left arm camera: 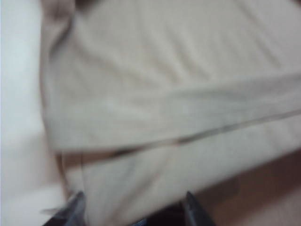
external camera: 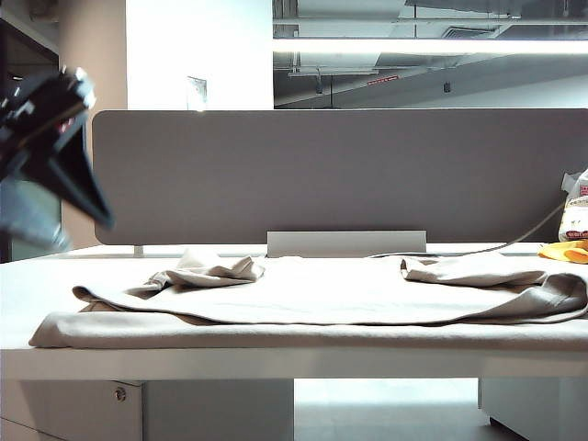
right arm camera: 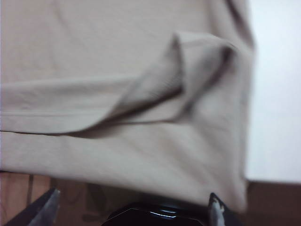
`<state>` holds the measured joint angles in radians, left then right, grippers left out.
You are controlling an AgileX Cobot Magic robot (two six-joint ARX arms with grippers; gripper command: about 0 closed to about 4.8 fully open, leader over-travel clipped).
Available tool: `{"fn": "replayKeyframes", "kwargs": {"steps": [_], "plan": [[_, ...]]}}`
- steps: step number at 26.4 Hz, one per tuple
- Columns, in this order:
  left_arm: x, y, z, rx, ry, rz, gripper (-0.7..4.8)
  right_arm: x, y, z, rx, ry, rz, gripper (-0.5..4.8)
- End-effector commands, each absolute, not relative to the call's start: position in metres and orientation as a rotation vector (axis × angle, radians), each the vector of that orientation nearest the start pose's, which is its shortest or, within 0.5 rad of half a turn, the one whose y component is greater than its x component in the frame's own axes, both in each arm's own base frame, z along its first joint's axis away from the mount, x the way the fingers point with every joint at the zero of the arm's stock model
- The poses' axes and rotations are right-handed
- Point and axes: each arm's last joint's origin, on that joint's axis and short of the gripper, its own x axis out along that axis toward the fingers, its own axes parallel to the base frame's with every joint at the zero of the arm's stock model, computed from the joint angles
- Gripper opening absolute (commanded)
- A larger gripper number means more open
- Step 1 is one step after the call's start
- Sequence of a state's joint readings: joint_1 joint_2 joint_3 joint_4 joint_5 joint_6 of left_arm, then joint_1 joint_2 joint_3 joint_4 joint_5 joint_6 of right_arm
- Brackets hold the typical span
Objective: Fold the bottom side of the T-shirt horizontally towards the center, about one-third of the way, then fold the sleeve back towards the center, creating a straight line along the edge of the T-shirt, and finally fold the bottom of the T-shirt up towards the top, creating a neat rectangle.
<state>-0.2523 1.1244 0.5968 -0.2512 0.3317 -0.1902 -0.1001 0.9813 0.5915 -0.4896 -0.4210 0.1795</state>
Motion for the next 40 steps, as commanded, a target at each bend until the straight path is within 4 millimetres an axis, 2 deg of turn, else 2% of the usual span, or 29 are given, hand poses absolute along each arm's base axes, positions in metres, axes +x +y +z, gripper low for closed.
{"fn": "replayKeyframes", "kwargs": {"steps": [1, 5, 9, 24, 35, 40], "plan": [[0.2, -0.061, 0.191, -0.224, 0.878, -0.474, 2.94, 0.176, -0.011, 0.209, 0.418, 0.894, 0.202, 4.01], [0.195, -0.06, 0.181, -0.239, 0.909, -0.462, 3.06, 0.172, -0.015, 0.199, 0.472, 0.919, 0.218, 4.01], [0.195, -0.06, 0.18, -0.241, 0.911, -0.46, 3.05, 0.169, -0.018, 0.191, 0.497, 0.938, 0.192, 4.0], [0.194, -0.059, 0.178, -0.23, 0.928, -0.423, 3.05, 0.168, -0.02, 0.189, 0.503, 0.951, 0.125, 4.0], [0.195, -0.059, 0.177, -0.223, 0.931, -0.406, 3.03, 0.181, -0.023, 0.171, 0.543, 1.037, 0.1, 4.0], [0.197, -0.059, 0.173, -0.222, 0.953, -0.4, 2.68, 0.185, -0.024, 0.169, 0.55, 1.027, 0.1, 3.99]]}}
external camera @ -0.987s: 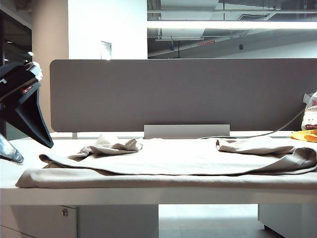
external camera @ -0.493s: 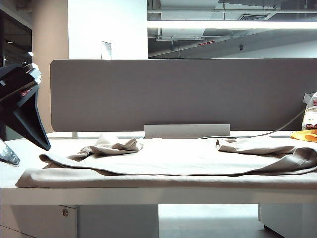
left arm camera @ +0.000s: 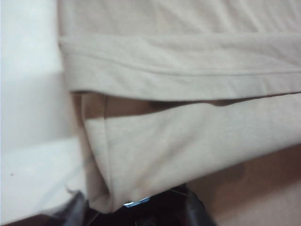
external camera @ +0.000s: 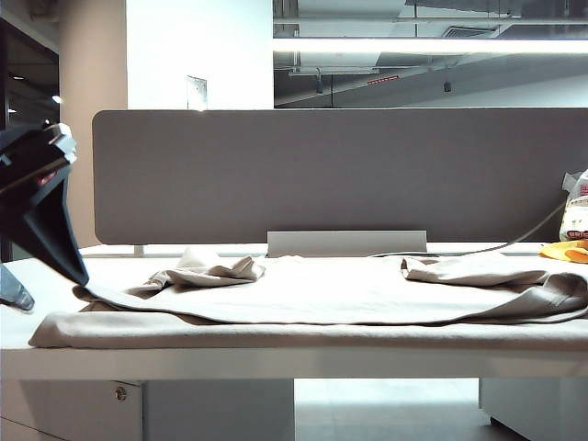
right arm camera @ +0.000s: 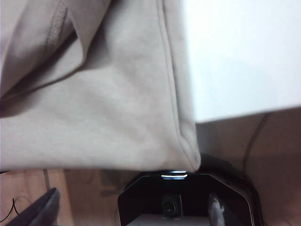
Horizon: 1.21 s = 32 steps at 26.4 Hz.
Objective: Fold the bottom side of the T-shirt horizontally towards the center, about one-third of the way, then fold the sleeve back towards the center, creating a straight line along the edge of the T-shirt, and finally fold the bottom of the T-shirt up towards the top, creating a neat rectangle.
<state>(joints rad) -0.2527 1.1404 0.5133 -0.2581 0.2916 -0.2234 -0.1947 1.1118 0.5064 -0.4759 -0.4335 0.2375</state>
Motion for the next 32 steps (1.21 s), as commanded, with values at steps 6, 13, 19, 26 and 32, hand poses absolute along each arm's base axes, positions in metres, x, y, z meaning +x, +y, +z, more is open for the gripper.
{"fn": "replayKeyframes", "kwargs": {"steps": [6, 13, 19, 26, 32], "plan": [[0.202, -0.06, 0.161, -0.224, 1.007, -0.395, 2.68, 0.187, -0.024, 0.171, 0.558, 1.0, 0.095, 3.98], [0.205, -0.062, 0.161, -0.252, 0.989, -0.404, 2.63, 0.19, -0.025, 0.167, 0.564, 1.008, 0.093, 3.55], [0.206, -0.062, 0.162, -0.273, 0.984, -0.399, 2.06, 0.195, -0.026, 0.158, 0.575, 1.047, 0.089, 3.55], [0.206, -0.062, 0.162, -0.271, 0.977, -0.397, 1.64, 0.199, -0.026, 0.153, 0.581, 1.06, 0.091, 3.0], [0.207, -0.062, 0.163, -0.271, 0.966, -0.398, 1.47, 0.201, -0.027, 0.154, 0.574, 1.035, 0.096, 2.28]]}}
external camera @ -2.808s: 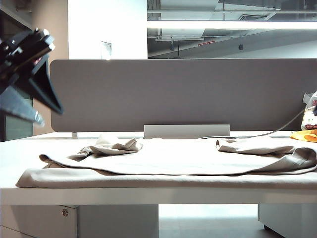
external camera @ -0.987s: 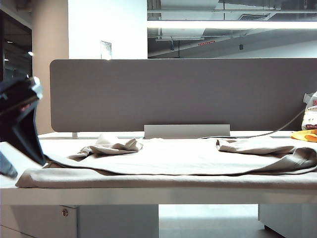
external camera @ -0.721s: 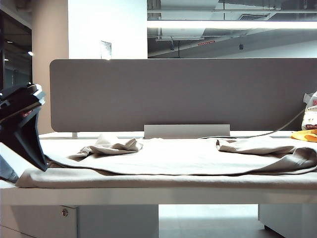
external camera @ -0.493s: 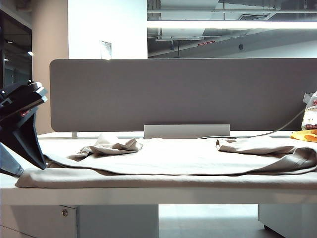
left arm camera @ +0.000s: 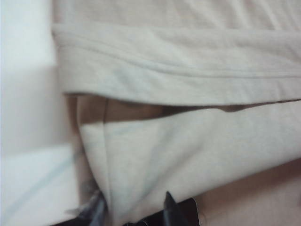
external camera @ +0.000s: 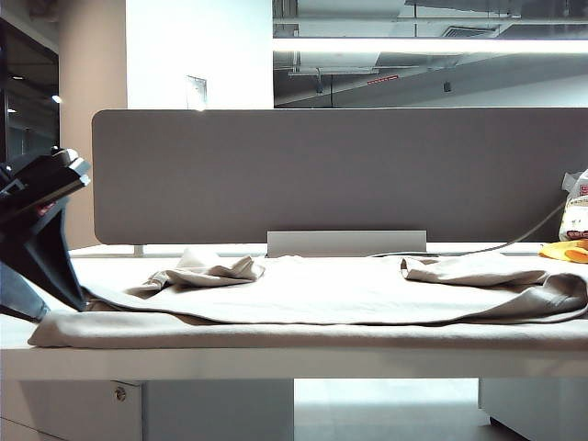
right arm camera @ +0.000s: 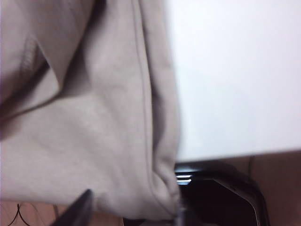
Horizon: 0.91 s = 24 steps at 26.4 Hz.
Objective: Fold the bottom side of the T-shirt horizontally towards the center, about one-third of the way, then fold the sleeve back towards the center, creating a straight line along the edge of the T-shirt, and finally fold the bottom of the T-shirt up towards the top, creating a neat rectangle.
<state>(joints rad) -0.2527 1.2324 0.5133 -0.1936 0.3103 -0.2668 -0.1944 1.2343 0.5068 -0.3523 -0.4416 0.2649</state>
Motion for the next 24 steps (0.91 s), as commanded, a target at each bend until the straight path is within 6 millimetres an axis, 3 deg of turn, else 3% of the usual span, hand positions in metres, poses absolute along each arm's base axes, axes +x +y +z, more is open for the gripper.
{"fn": "replayKeyframes", "kwargs": {"steps": [1, 4, 10, 14, 16, 18, 24], "plan": [[0.207, -0.062, 0.163, -0.27, 0.966, -0.396, 1.47, 0.201, -0.027, 0.154, 0.574, 1.034, 0.096, 2.27], [0.207, -0.062, 0.163, -0.264, 0.963, -0.382, 1.42, 0.201, -0.027, 0.154, 0.572, 1.029, 0.097, 1.9], [0.208, -0.062, 0.162, -0.262, 0.963, -0.377, 0.53, 0.203, -0.027, 0.155, 0.566, 1.009, 0.1, 1.33], [0.21, -0.062, 0.157, -0.262, 0.983, -0.374, 0.4, 0.204, -0.027, 0.155, 0.563, 0.999, 0.102, 1.22], [0.211, -0.063, 0.152, -0.261, 1.009, -0.37, -0.03, 0.204, -0.027, 0.155, 0.563, 0.998, 0.102, 0.93], [0.212, -0.063, 0.148, -0.262, 1.029, -0.368, -0.06, 0.205, -0.027, 0.155, 0.562, 0.996, 0.103, 0.9], [0.216, -0.065, 0.148, -0.275, 1.002, -0.411, -0.06, 0.206, -0.028, 0.156, 0.555, 0.98, 0.109, 0.13]]}}
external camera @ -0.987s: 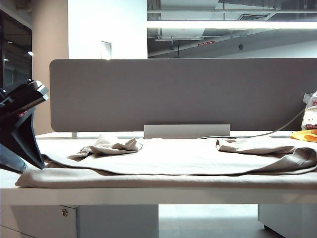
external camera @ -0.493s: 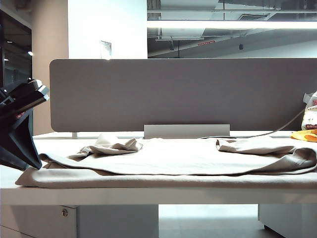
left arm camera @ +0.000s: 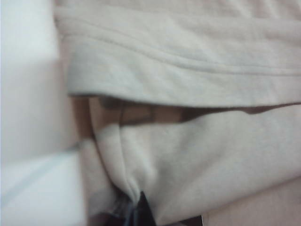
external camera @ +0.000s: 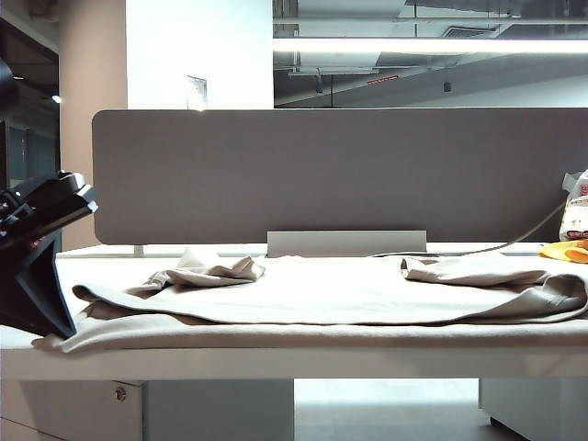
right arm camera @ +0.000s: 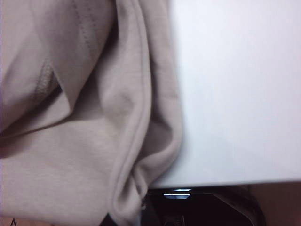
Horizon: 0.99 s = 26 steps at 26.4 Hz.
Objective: Fold the bottom side of the T-shirt horizontally towards the center, about one-third of the way, then fold the sleeve back towards the center, creating a straight line along the edge of the T-shirt, and finally fold the bottom of the T-shirt up towards the top, creating a neat rectangle.
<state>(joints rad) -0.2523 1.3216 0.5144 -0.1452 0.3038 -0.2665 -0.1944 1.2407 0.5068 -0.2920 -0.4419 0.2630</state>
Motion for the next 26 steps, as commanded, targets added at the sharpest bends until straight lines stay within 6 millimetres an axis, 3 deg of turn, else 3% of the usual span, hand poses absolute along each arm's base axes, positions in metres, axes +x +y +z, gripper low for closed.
{"fn": "replayKeyframes", "kwargs": {"steps": [1, 10, 19, 22, 26], "plan": [[0.217, -0.065, 0.149, -0.28, 1.0, -0.417, -0.06, 0.207, -0.028, 0.156, 0.555, 0.974, 0.113, 0.03], [0.223, -0.067, 0.163, -0.278, 0.961, -0.432, -0.06, 0.212, -0.027, 0.162, 0.581, 0.922, 0.178, -0.01], [0.237, -0.069, 0.2, -0.202, 0.88, -0.433, -0.06, 0.217, -0.027, 0.17, 0.643, 0.851, 0.22, -0.01], [0.242, -0.07, 0.211, -0.193, 0.845, -0.432, -0.06, 0.224, -0.028, 0.183, 0.651, 0.806, 0.245, -0.01], [0.254, -0.07, 0.237, -0.16, 0.752, -0.418, -0.06, 0.244, -0.031, 0.222, 0.621, 0.695, 0.276, -0.01]]}}
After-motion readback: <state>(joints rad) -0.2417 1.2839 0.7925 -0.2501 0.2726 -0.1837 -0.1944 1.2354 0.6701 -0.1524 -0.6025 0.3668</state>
